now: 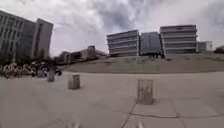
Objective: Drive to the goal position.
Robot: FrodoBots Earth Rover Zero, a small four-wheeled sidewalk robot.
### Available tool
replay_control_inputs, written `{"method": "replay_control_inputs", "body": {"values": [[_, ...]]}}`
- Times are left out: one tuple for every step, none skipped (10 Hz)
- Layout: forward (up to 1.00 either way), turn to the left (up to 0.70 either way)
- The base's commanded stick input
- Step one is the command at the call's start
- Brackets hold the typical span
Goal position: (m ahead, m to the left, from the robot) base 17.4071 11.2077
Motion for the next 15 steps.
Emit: {"method": "replay_control_inputs", "body": {"values": [[0.70, 0.11], [0.70, 0.02], [0.70, 0.00], [0.70, 0.00], [0.70, 0.00], [0.70, 0.00], [0.70, 0.00], [0.70, 0.00], [0.70, 0.00], [0.70, 0.00], [0.70, 0.00], [0.70, 0.00], [0.70, 0.00], [0.70, 0.00], [0.70, 0.00]]}}
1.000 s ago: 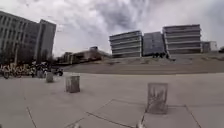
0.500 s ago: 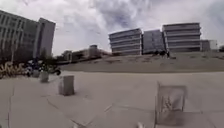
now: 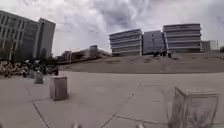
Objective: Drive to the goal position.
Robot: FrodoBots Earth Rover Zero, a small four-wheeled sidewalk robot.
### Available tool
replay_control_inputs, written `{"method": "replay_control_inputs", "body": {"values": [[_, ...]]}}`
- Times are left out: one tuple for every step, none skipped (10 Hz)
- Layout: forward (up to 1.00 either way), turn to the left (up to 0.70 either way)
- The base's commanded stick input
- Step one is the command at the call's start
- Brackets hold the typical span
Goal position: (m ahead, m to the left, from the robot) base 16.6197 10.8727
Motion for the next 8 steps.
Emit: {"method": "replay_control_inputs", "body": {"values": [[0.70, 0.00], [0.70, 0.00], [0.70, 0.00], [0.70, 0.00], [0.70, 0.00], [0.70, 0.00], [0.70, 0.00], [0.70, 0.00]]}}
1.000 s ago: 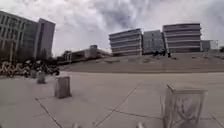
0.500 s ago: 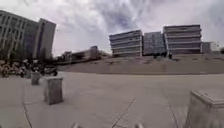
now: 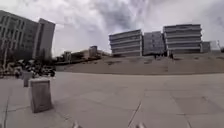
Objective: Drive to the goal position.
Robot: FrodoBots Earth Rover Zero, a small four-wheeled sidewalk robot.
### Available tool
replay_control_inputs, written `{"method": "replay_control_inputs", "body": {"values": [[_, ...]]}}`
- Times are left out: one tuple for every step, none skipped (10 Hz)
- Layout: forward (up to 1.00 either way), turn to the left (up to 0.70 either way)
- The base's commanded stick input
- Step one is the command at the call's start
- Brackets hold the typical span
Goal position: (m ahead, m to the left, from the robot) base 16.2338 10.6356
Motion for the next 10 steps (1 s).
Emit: {"method": "replay_control_inputs", "body": {"values": [[0.70, 0.00], [0.70, 0.00], [0.70, 0.00], [0.70, 0.00], [0.70, 0.00], [0.70, 0.00], [0.70, 0.00], [0.70, 0.00], [0.70, 0.00], [0.70, 0.00]]}}
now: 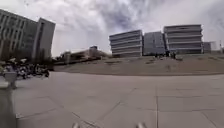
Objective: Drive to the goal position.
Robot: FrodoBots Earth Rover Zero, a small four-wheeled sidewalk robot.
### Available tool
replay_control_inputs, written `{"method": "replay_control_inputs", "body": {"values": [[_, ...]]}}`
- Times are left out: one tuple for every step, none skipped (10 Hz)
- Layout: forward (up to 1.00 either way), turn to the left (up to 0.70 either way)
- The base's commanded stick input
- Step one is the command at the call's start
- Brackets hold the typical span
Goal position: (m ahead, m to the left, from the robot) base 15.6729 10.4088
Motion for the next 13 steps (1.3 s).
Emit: {"method": "replay_control_inputs", "body": {"values": [[0.70, 0.00], [0.70, 0.00], [0.70, 0.00], [0.70, 0.00], [0.70, 0.00], [0.70, 0.00], [0.70, 0.00], [0.70, 0.00], [0.70, 0.02], [0.70, 0.05], [0.70, 0.09], [0.70, 0.13], [0.70, 0.13]]}}
